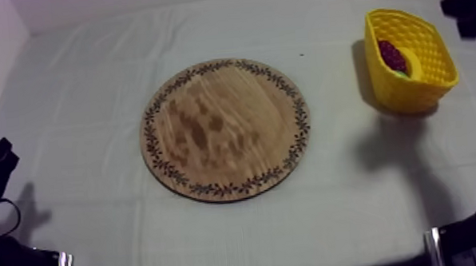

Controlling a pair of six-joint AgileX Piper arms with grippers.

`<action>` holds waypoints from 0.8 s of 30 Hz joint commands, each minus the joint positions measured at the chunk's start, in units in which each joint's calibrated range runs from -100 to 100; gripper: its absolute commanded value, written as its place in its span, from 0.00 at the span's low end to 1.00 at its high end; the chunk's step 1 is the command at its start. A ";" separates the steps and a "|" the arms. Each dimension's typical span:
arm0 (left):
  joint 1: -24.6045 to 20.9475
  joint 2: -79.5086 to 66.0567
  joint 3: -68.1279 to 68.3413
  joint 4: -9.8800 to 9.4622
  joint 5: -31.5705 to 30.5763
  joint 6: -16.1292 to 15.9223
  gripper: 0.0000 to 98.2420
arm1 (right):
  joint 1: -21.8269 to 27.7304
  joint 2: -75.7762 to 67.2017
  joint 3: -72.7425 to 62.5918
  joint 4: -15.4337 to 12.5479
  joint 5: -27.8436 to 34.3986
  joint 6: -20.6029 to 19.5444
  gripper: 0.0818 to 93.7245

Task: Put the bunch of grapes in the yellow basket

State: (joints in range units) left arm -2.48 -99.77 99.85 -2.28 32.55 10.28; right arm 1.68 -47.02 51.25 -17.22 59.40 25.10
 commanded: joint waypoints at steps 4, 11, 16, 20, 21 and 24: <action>-0.01 0.03 0.04 0.01 0.03 0.00 0.00 | -1.46 -20.23 28.47 1.57 -7.72 -2.65 0.01; -0.01 0.03 0.04 0.01 0.03 0.00 0.00 | -2.36 -33.83 41.56 5.04 -12.37 -6.29 0.00; -0.01 0.03 0.04 0.01 0.03 0.00 0.00 | -4.20 -39.45 43.83 7.94 -13.33 -11.71 0.00; -0.01 0.03 0.04 0.01 0.03 0.00 0.00 | -7.35 -44.57 45.85 11.73 -15.92 -18.12 0.00; -0.01 0.03 0.04 0.01 0.03 0.00 0.00 | -7.90 -45.64 46.22 12.68 -16.53 -18.90 0.00; -0.01 0.03 0.04 0.01 0.03 0.00 0.00 | -8.52 -47.63 47.37 14.66 -18.78 -19.15 0.00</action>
State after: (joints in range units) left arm -2.48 -99.77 99.85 -2.28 32.55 10.28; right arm -6.65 -93.59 98.18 -3.81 41.84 7.23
